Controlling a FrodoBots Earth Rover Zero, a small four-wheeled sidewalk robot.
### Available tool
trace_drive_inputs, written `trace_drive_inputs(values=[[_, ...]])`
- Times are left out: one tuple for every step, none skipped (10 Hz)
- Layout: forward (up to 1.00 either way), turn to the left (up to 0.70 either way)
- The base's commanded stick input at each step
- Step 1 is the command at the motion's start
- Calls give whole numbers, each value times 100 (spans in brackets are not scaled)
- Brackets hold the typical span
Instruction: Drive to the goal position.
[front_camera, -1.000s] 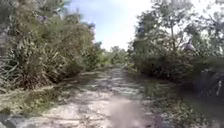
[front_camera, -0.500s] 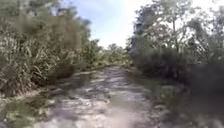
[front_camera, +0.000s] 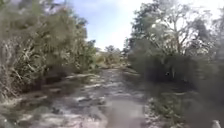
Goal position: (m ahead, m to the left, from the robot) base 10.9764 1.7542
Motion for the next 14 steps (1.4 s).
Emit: trace_drive_inputs(values=[[70,0],[70,0],[70,0],[70,0],[70,0],[70,0],[70,0],[70,0],[70,0],[70,0],[70,0],[70,8],[70,35],[70,35]])
